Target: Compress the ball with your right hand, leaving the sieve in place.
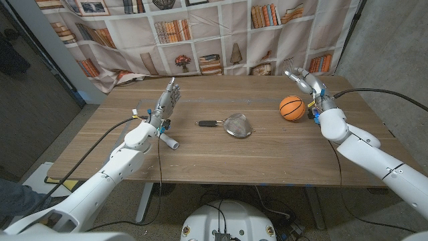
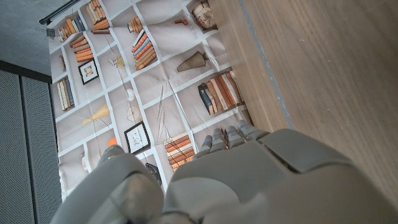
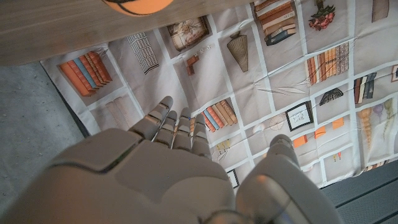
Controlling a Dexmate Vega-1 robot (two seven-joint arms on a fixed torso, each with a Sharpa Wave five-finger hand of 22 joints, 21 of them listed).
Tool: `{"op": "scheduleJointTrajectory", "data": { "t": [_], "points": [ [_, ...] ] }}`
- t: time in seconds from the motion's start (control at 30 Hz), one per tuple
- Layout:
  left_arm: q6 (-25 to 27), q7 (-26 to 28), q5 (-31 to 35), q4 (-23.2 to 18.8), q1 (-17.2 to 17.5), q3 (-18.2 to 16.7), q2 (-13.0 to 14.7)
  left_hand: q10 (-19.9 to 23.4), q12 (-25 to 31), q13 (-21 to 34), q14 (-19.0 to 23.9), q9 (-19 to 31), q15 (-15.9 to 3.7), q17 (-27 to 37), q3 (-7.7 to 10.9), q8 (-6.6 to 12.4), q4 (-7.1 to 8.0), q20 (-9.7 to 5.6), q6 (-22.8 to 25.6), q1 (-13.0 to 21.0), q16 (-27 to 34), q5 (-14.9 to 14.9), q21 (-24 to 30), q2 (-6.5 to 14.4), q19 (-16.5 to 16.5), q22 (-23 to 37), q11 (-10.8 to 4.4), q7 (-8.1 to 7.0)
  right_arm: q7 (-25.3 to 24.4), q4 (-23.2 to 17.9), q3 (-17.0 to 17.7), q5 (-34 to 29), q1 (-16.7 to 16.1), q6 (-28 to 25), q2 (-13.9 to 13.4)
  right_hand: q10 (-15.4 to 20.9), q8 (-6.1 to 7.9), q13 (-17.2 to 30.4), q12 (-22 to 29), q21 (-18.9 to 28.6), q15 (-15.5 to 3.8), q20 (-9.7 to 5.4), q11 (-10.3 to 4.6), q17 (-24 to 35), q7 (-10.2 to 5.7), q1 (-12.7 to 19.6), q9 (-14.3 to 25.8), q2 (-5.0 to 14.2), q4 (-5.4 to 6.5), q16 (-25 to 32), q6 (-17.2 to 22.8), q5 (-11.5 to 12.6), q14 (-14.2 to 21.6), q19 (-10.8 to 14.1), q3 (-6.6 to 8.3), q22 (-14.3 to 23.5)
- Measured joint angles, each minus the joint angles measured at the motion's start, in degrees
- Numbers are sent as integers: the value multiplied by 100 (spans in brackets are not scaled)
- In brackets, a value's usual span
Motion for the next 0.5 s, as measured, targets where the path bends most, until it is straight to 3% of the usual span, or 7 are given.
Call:
{"op": "scheduleJointTrajectory", "data": {
  "t": [0.37,0.5],
  "points": [
    [-12,10,-1,-2,17,-10,3,0,0,0,62,0,-1,0,0,0,0,0,30,0,0,0,0,0,0,0,1,-30,192,-88,-180,-305,203,-707,-152,-93,-26,0,-32,0,21,-22,-91,0,-155,31,0,29,0,0,-11,0,-21,-23,0,0],
    [-12,10,0,-2,17,-10,3,0,0,0,62,0,-1,0,0,0,1,0,30,0,0,0,0,-1,0,0,1,-30,192,-120,-255,-305,277,-707,-196,-142,-48,0,-53,0,82,-22,-141,0,-216,60,0,0,0,0,-71,0,-21,-23,0,0]
  ]
}}
